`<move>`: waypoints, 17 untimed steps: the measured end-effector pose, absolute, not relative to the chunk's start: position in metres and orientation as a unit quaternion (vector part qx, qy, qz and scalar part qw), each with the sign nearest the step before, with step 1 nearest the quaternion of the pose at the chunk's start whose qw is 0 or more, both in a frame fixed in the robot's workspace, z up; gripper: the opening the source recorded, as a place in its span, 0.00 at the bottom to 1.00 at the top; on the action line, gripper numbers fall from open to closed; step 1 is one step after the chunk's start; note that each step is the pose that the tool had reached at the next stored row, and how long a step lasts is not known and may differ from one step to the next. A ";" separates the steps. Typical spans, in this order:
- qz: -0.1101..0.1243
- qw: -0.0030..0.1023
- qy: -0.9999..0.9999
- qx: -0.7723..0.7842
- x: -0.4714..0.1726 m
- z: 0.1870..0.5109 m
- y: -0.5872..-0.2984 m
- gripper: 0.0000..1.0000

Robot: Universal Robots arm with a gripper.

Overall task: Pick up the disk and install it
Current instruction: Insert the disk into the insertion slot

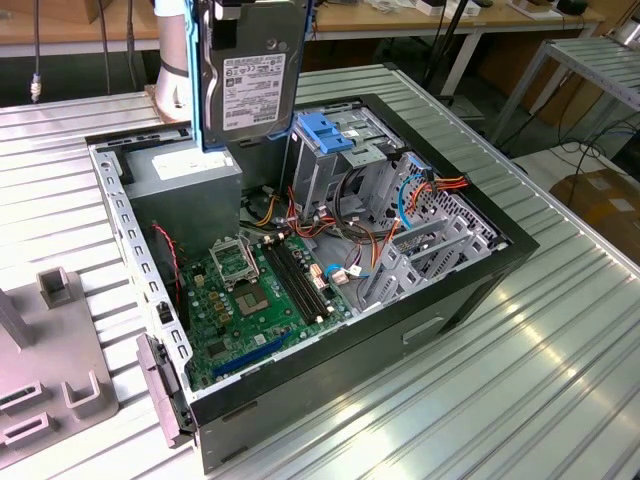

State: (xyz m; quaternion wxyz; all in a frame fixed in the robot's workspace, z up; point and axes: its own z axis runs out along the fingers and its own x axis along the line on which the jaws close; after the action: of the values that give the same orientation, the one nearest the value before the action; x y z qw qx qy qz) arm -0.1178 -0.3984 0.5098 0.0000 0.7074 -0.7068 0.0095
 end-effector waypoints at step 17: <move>0.009 0.000 -0.707 0.707 -0.112 0.510 -0.401 0.37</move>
State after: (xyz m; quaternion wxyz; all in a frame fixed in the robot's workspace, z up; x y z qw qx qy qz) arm -0.1123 -0.4012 0.5096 0.0001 0.7074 -0.7068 0.0095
